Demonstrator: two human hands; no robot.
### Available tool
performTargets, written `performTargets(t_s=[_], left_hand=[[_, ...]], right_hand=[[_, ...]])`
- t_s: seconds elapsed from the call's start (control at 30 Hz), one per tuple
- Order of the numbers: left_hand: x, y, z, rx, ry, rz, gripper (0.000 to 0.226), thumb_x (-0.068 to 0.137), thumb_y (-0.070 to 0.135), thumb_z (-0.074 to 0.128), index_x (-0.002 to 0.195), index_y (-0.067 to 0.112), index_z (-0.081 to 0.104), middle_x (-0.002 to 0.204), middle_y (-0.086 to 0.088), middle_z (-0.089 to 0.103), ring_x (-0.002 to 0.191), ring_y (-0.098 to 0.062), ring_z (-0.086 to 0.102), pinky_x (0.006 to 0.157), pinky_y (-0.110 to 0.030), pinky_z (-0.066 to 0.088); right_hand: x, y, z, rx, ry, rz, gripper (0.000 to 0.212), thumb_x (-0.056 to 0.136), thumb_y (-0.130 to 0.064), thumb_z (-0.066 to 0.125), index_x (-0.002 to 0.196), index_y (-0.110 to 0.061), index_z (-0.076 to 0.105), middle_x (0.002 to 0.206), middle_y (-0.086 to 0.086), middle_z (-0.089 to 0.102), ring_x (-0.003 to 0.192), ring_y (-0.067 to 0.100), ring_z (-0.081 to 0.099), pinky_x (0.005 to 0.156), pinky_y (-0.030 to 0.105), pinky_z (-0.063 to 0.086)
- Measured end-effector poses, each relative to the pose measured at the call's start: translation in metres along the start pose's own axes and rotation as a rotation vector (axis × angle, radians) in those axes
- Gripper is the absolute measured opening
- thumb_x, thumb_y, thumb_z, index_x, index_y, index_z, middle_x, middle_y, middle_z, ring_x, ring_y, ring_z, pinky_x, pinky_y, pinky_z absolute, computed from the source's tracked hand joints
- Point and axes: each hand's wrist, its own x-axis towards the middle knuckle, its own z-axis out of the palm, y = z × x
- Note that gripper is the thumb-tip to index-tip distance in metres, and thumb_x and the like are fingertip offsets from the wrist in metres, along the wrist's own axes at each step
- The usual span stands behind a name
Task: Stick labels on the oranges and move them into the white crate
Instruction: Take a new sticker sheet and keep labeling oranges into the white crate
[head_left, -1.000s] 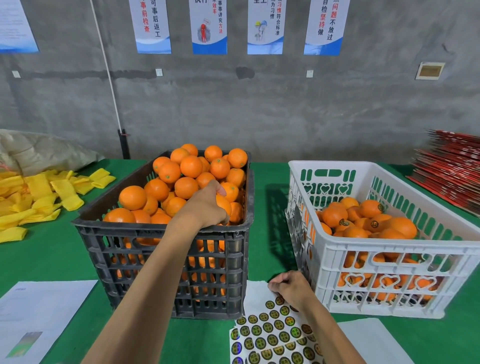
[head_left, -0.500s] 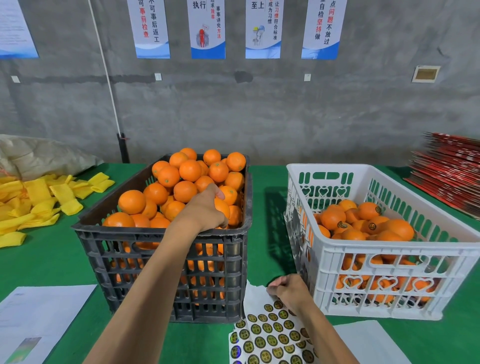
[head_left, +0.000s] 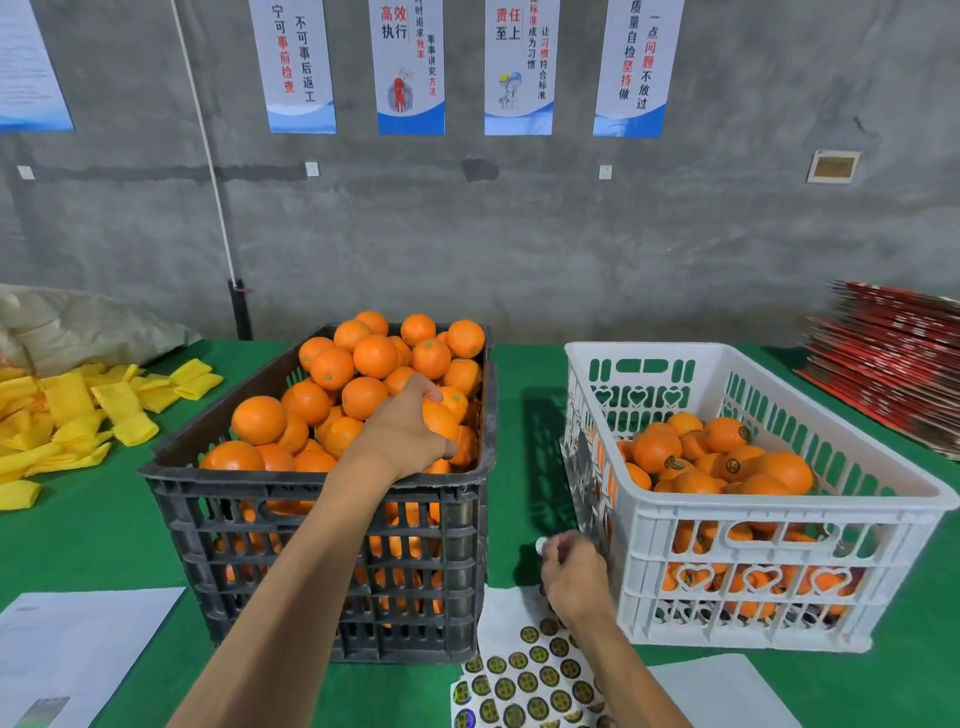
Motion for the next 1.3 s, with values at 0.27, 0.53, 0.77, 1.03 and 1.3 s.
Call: performTargets(t_s=[0.27, 0.53, 0.77, 1.03, 1.3], left_hand=[[-0.012, 0.011, -0.002, 0.040, 0.175, 0.096, 0.063, 0.071, 0.047, 0.082, 0.120, 0.035, 0.044, 0.101, 0.004, 0.058, 0.089, -0.020, 0.058, 0.057, -0.030, 0.039], [-0.021, 0.020, -0.005, 0.005, 0.298, 0.285, 0.054, 0.073, 0.047, 0.075, 0.121, 0.024, 0.064, 0.109, 0.001, 0.067, 0.100, -0.018, 0.063, 0.079, -0.038, 0.055], [-0.013, 0.020, -0.003, 0.087, 0.368, 0.286, 0.064, 0.085, 0.029, 0.076, 0.144, 0.021, 0.053, 0.136, -0.007, 0.059, 0.124, -0.026, 0.055, 0.096, -0.037, 0.050], [-0.024, 0.072, 0.018, -0.013, 0.274, 0.664, 0.078, 0.080, -0.009, 0.062, 0.150, 0.018, 0.045, 0.131, 0.005, 0.048, 0.130, -0.012, 0.039, 0.109, -0.013, 0.033], [-0.030, 0.103, 0.054, -0.076, 0.173, 0.763, 0.055, 0.096, 0.020, 0.061, 0.147, 0.026, 0.041, 0.149, 0.012, 0.042, 0.139, -0.007, 0.040, 0.116, -0.033, 0.037]], right_hand=[[0.009, -0.141, -0.046, 0.194, 0.356, -0.445, 0.013, 0.102, -0.027, 0.058, 0.100, -0.021, 0.069, 0.100, -0.007, 0.065, 0.090, 0.010, 0.058, 0.072, 0.023, 0.044], [0.007, -0.165, -0.041, 0.035, 0.279, -0.816, 0.016, 0.100, -0.028, 0.063, 0.106, -0.022, 0.076, 0.107, -0.013, 0.067, 0.099, 0.008, 0.059, 0.083, 0.033, 0.053], [-0.004, -0.163, -0.046, 0.025, 0.060, -0.763, 0.045, 0.103, -0.041, 0.056, 0.141, -0.018, 0.060, 0.144, -0.008, 0.056, 0.128, 0.008, 0.054, 0.109, 0.032, 0.047], [-0.007, -0.157, -0.053, 1.037, 0.057, -0.267, 0.029, 0.089, -0.024, 0.079, 0.112, -0.008, 0.074, 0.102, 0.003, 0.079, 0.100, 0.017, 0.075, 0.080, 0.023, 0.057], [0.015, -0.134, -0.101, 1.674, 0.291, 0.140, 0.040, 0.097, -0.036, 0.069, 0.115, -0.002, 0.060, 0.115, 0.016, 0.073, 0.098, 0.022, 0.076, 0.096, 0.039, 0.058]])
